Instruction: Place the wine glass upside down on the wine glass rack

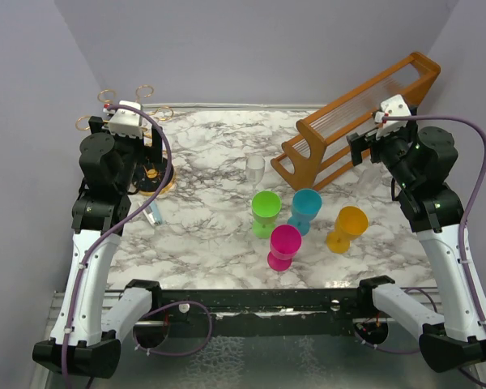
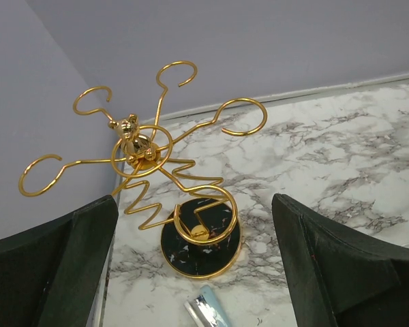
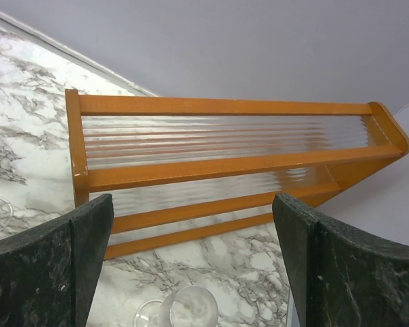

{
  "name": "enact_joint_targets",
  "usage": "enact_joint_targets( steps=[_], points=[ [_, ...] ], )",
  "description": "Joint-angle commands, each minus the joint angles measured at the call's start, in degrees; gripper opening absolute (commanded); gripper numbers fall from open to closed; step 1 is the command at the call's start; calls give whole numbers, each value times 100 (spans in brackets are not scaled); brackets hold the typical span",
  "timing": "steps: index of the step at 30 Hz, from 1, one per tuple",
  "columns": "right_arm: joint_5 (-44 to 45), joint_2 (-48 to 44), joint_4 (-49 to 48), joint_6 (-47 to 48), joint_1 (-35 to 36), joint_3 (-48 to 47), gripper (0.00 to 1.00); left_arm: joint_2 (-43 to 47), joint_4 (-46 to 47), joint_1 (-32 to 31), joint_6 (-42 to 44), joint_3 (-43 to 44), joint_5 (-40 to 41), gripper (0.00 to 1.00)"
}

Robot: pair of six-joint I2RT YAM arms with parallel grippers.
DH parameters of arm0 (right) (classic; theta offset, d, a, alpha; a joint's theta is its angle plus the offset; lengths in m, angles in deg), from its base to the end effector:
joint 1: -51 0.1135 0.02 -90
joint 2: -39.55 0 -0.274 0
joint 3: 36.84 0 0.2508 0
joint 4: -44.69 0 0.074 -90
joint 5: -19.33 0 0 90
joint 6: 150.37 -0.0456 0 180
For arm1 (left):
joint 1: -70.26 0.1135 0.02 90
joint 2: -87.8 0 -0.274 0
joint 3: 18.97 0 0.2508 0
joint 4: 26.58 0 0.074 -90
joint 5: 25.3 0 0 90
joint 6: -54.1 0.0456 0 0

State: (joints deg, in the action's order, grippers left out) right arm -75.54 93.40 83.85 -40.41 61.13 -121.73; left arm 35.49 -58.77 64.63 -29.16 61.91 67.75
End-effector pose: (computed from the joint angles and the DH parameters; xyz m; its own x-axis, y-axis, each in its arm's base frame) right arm 0.1878 0.0375 0.4472 -0.0426 -0.3531 -0.9346 -0.2899 0.8996 -0.3267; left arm 0.1913 -0.0164 0.4427 -0.0571 0.1234 -0.9907 0.0522 0.9913 0.1205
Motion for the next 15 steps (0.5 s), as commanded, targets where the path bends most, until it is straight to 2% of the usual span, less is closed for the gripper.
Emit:
enact_joint_targets(
  steps=[1, 10, 15],
  points=[
    [-91, -15, 32, 145, 33, -17, 100, -3, 55, 44, -90, 170, -46, 99],
    [-371, -14, 168, 350, 33, -89, 99, -38, 17, 44, -143, 249, -208, 99],
    [-1501, 194, 759, 949, 33, -307, 100, -63, -77, 68, -213, 346, -221, 99]
  ],
)
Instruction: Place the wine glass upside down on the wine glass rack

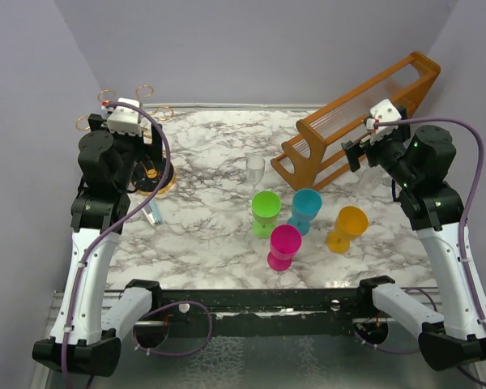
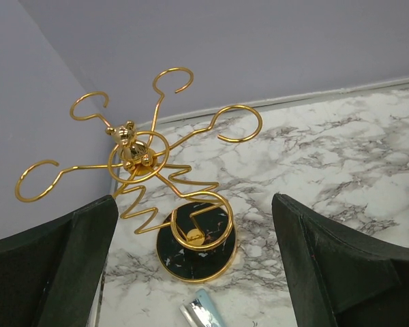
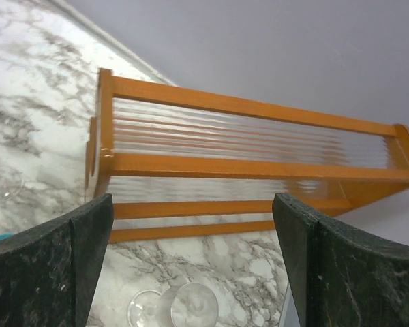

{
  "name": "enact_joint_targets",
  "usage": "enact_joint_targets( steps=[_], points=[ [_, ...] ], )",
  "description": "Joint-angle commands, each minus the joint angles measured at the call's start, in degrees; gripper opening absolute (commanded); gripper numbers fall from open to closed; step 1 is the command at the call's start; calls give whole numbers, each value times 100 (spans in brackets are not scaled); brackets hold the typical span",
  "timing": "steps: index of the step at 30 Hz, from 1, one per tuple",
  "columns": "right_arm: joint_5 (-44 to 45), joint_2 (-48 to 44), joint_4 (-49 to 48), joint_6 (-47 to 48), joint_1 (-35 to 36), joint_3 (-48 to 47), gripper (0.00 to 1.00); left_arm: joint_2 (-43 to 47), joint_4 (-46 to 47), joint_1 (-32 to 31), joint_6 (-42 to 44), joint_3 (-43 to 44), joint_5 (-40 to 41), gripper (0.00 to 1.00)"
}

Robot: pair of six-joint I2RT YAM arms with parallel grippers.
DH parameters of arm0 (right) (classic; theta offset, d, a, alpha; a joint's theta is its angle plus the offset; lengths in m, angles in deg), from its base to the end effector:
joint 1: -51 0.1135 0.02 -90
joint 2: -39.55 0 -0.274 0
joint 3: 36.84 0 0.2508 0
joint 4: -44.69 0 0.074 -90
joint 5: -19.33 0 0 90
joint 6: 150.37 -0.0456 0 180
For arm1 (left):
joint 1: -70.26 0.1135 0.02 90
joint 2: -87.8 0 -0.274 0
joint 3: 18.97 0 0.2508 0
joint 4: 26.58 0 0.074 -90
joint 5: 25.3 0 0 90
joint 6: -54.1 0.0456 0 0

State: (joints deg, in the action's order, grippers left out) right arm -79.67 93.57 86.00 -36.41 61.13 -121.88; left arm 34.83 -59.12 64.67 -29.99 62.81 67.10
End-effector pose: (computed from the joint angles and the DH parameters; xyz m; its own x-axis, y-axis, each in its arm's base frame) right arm 0.1868 0.0406 0.4432 -0.0286 -0.4126 -0.9105 -0.3686 0.8510 -0.3740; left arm 0.1933 -0.0170 0.4453 -0.0587 0.1091 -0.9923 0.0621 0.9925 0.1055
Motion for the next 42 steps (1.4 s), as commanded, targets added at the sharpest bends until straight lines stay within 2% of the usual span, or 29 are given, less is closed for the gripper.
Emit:
enact_joint_targets(
  steps=[1, 5, 8, 14, 19, 23, 42],
  points=[
    [-1457, 250, 685, 649, 31, -362, 100, -6, -50, 74, -151, 273, -147, 99],
    [-2683, 369, 1134, 1189, 28, -443, 100, -63, -115, 99, -203, 334, -253, 99],
    [-2986, 412, 1055, 1339, 33, -281, 100, -100, -165, 126, -266, 376, -416, 99],
    [-2839, 691, 415, 832, 40, -131, 94, -166, -222, 145, -265, 421, -783, 99],
    [-2538, 996, -123, 315, 52, -177, 75, -222, -200, 162, -285, 396, -909, 99],
    [-2239, 1192, -470, 67, 81, -193, 66, -258, -181, 179, -288, 396, -1019, 99],
    [-2045, 1634, -1158, -535, 252, 188, 39, -368, -108, 224, -284, 308, -1328, 99]
  ],
)
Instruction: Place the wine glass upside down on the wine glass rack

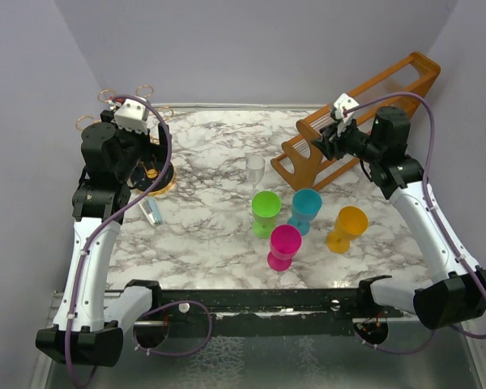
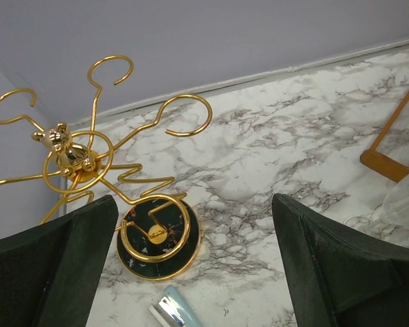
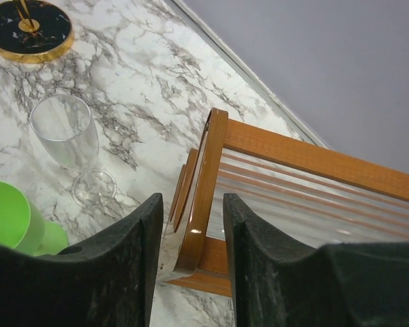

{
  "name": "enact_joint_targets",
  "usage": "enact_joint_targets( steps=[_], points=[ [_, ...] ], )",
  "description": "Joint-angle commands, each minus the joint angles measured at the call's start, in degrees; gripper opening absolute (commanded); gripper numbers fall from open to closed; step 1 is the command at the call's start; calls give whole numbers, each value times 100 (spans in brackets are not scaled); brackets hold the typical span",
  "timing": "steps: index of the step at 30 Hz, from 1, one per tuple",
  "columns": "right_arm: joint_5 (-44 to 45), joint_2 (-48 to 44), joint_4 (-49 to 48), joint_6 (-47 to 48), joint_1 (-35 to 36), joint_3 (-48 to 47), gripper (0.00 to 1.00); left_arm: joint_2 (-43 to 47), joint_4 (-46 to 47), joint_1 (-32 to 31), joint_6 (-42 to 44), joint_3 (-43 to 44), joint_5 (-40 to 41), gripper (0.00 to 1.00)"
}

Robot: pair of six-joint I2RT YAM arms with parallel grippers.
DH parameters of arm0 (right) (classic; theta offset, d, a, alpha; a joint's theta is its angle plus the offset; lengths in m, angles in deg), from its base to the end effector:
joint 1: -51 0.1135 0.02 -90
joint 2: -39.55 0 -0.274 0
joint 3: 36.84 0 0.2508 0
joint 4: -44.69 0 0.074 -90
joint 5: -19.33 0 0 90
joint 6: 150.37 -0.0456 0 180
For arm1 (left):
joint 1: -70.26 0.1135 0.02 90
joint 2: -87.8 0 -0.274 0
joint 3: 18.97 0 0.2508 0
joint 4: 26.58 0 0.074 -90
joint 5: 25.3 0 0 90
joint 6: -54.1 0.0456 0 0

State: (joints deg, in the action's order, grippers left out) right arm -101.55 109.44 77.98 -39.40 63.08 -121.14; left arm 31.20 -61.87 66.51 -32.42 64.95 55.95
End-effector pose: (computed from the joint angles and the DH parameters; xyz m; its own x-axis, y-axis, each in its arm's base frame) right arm 0.2647 0.0806 0.3966 -0.0612 -0.3272 -0.9430 -0.7244 0.6645 -0.1835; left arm 0.2090 -0.0207 0.4408 -0.1251 0.0683 -0.9898 0.2230 0.9740 0.0391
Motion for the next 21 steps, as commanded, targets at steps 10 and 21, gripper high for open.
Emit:
enact_joint_targets(
  steps=[10, 21],
  points=[
    [179, 207, -625, -518, 100, 228, 23, 2, 195, 41, 26, -21, -223, 99],
    [1223, 443, -2107, -1335, 242, 512, 1, -55, 189, 91, 103, -161, -224, 99]
  ],
)
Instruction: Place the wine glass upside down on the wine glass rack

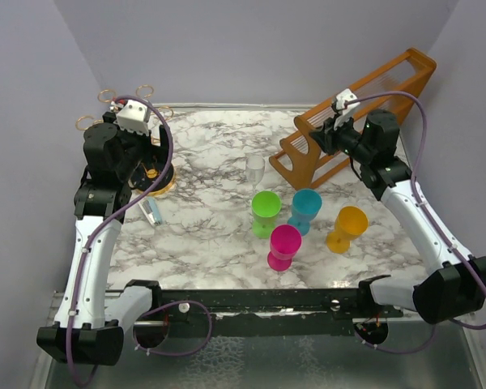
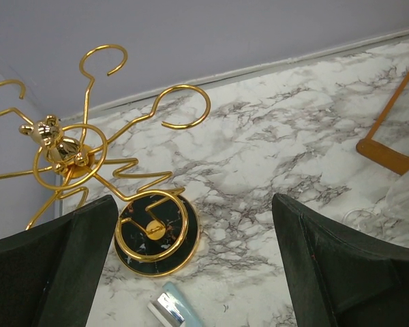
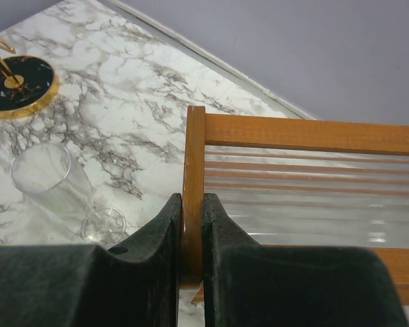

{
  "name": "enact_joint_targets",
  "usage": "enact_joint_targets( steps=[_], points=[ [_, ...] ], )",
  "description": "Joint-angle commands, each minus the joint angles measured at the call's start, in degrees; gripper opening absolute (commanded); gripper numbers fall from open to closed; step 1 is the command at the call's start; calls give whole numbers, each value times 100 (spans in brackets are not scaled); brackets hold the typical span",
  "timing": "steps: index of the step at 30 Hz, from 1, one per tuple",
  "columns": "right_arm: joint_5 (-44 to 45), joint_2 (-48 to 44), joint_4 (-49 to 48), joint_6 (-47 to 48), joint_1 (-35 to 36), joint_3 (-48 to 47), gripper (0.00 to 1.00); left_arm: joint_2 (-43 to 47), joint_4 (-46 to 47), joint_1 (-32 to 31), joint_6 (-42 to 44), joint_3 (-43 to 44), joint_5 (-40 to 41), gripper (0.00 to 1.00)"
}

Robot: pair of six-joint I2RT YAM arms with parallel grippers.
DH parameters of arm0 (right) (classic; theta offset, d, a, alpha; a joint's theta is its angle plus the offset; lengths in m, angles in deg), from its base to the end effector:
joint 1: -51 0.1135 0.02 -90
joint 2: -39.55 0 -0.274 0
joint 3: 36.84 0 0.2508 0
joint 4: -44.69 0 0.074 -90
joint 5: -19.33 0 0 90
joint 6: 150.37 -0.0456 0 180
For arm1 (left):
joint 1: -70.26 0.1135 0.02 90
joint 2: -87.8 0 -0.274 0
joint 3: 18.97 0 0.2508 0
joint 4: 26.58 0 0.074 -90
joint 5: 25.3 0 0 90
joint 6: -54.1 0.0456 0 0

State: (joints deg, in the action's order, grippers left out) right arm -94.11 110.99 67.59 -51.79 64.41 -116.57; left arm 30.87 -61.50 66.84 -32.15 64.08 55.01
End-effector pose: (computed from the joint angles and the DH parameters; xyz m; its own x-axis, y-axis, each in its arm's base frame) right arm 0.2809 0.0856 0.3802 -0.1550 -0.1777 -0.9718 -0.6172 0.7855 -0.0452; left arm 0.2124 -0.0204 0.4353 -0.1377 0.0728 -0.9878 0.2343 0.9714 0.0389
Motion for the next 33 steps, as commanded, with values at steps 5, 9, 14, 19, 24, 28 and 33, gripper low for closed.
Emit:
enact_joint_targets(
  steps=[5, 9, 14, 19, 24, 28, 33],
  points=[
    [1203, 569, -1302, -514, 336, -119, 1, -8, 160, 110, 79, -69, -133, 99],
    [2034, 699, -1400, -558, 642, -207, 1, 0, 189, 127, 91, -99, -180, 99],
    [2822, 1031, -1534, -653, 990, -429, 1, 16, 216, 139, 124, -119, -217, 99],
    [3012, 1558, -1441, -952, 1151, -818, 1, 80, 175, 148, 164, -106, -157, 99],
    [2769, 1757, -1143, -1077, 1182, -1133, 16, 100, 13, 157, 276, 109, 130, 99],
    [2416, 1507, -983, -917, 1182, -1113, 43, 37, -139, 171, 306, 360, 498, 99],
    [1969, 998, -918, -554, 1182, -949, 79, -119, -362, 250, 140, 674, 824, 99]
  ],
)
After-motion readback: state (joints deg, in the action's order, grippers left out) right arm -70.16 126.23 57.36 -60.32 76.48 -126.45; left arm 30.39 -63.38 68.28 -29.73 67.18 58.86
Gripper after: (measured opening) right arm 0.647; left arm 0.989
